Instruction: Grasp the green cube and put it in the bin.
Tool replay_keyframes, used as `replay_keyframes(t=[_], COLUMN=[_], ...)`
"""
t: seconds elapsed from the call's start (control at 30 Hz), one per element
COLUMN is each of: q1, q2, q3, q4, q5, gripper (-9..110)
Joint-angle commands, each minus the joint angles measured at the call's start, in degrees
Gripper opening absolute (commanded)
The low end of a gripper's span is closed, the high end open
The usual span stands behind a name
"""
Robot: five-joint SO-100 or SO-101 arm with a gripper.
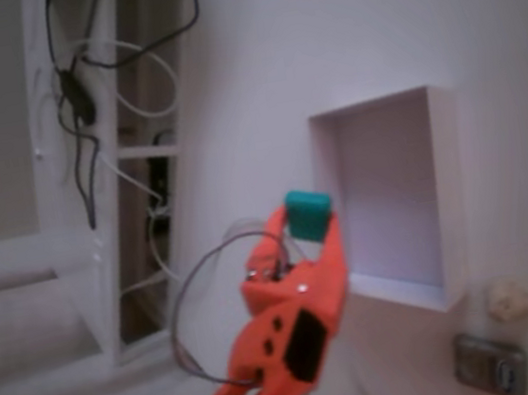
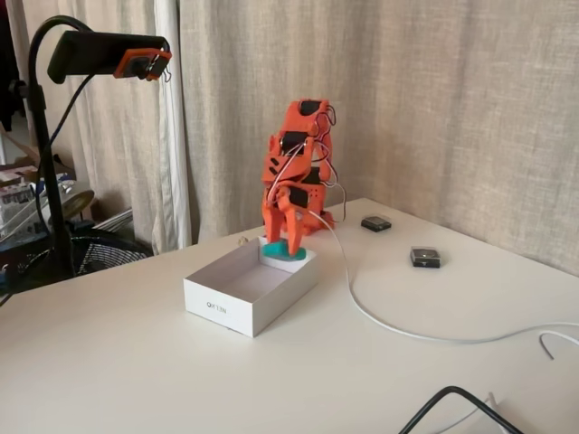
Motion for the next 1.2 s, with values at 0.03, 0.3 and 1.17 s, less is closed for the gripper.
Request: replay_keyframes(t=[0.03,0.3,1.17], q1=[1.58,4.57,-45.44], q2=[0.26,1.05,28.48], q3=[0.35,1.41,5.45], q4=[-0.62,-0.70,-16.52], q5=[-1.05,-1.14,19.16], gripper=[-8,26,24])
